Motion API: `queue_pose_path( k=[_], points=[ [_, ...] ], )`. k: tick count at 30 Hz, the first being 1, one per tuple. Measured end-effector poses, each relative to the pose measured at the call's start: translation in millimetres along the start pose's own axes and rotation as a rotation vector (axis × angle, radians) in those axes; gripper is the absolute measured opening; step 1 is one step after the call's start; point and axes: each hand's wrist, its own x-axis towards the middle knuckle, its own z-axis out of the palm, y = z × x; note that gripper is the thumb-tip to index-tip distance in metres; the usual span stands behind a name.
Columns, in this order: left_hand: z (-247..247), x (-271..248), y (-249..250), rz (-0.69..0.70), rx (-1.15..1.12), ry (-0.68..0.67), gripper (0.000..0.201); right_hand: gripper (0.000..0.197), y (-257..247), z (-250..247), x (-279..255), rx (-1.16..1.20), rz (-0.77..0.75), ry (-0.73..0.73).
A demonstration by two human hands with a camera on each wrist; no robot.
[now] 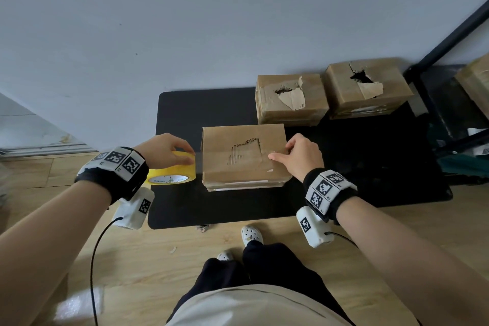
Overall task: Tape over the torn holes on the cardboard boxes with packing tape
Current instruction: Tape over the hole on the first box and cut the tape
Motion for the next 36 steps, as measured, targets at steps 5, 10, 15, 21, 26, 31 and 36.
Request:
queue_pose_path(
  k=[5, 10, 15, 21, 26, 31, 36],
  points=[
    [-5, -2, 5, 0.007, 0.001, 0.000, 0.025, 0.058, -17, 27, -24, -0.101, -0.588, -0.020],
    [-6, -3, 7, -0.001, -0.004, -0.015, 0.023, 0.075, -25, 71, -34, -0.376, -0.835, -0.185],
    [-6, -5, 10, -0.010, 0.000, -0.005, 0.022, 0.075, -19, 84, -33, -0.450, -0.850, -0.150],
    [-8, -4, 10, -0.020, 0.047, 0.004, 0.022, 0.074, 2, 70, -28, -0.435, -0.815, -0.131],
    [-8, -4, 13, -0.014, 0.075, 0.001, 0.022, 0.073, 18, 57, -26, -0.427, -0.769, -0.097],
    [-8, -5, 13, -0.022, 0.084, -0.016, 0.023, 0.078, 44, 43, -24, -0.457, -0.710, -0.053],
    [-9, -5, 15, 0.022, 0.071, -0.038, 0.023, 0.085, 73, 21, -28, -0.378, -0.487, -0.066]
  ],
)
